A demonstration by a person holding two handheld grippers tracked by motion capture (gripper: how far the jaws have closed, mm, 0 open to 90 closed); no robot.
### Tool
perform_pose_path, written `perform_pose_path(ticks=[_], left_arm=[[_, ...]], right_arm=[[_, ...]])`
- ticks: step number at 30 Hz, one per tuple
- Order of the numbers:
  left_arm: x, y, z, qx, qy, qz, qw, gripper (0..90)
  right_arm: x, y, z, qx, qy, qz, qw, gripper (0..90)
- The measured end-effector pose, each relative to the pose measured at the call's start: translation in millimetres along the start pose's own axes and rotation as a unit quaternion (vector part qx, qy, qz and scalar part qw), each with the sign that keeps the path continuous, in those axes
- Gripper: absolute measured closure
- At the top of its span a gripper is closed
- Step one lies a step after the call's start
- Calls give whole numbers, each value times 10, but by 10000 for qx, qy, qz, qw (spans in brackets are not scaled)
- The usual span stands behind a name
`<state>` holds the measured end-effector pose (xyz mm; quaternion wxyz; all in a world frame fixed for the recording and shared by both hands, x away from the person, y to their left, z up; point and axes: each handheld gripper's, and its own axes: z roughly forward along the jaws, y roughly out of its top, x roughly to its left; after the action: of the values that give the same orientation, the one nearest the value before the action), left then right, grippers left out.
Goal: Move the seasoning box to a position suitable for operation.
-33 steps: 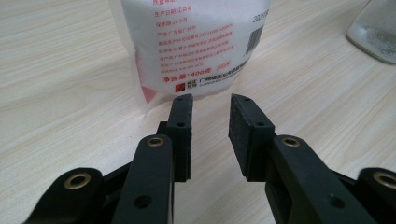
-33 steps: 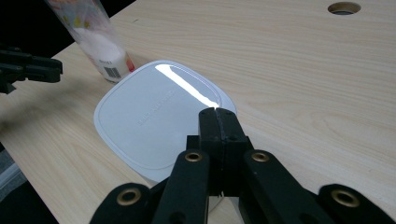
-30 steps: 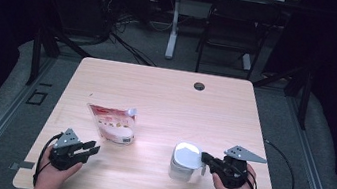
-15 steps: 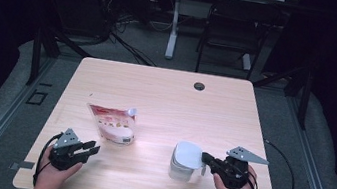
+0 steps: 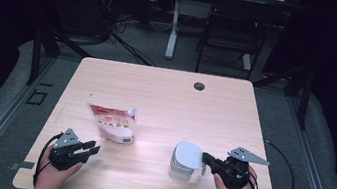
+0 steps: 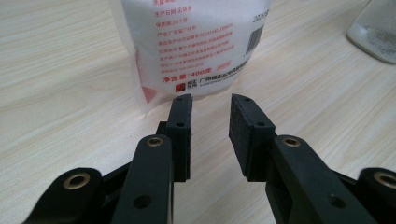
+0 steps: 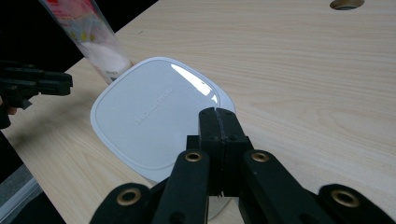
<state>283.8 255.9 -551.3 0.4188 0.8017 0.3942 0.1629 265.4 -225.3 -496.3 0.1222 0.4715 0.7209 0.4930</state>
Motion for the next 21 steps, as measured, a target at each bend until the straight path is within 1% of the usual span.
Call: perform_pose_path(ticks=[5, 14, 21], left_arm=[[0, 1, -3, 6, 0, 1, 10000, 700], [3, 0, -2, -5, 9, -3, 10000, 700], [1, -1, 1, -1, 0, -8, 10000, 699]], right_arm=[[-5, -7, -2, -19, -11, 22, 10000, 900], [-22, -20, -7, -43, 54, 93, 9999, 900], [-36, -34, -12, -49, 32, 142, 9999, 900]])
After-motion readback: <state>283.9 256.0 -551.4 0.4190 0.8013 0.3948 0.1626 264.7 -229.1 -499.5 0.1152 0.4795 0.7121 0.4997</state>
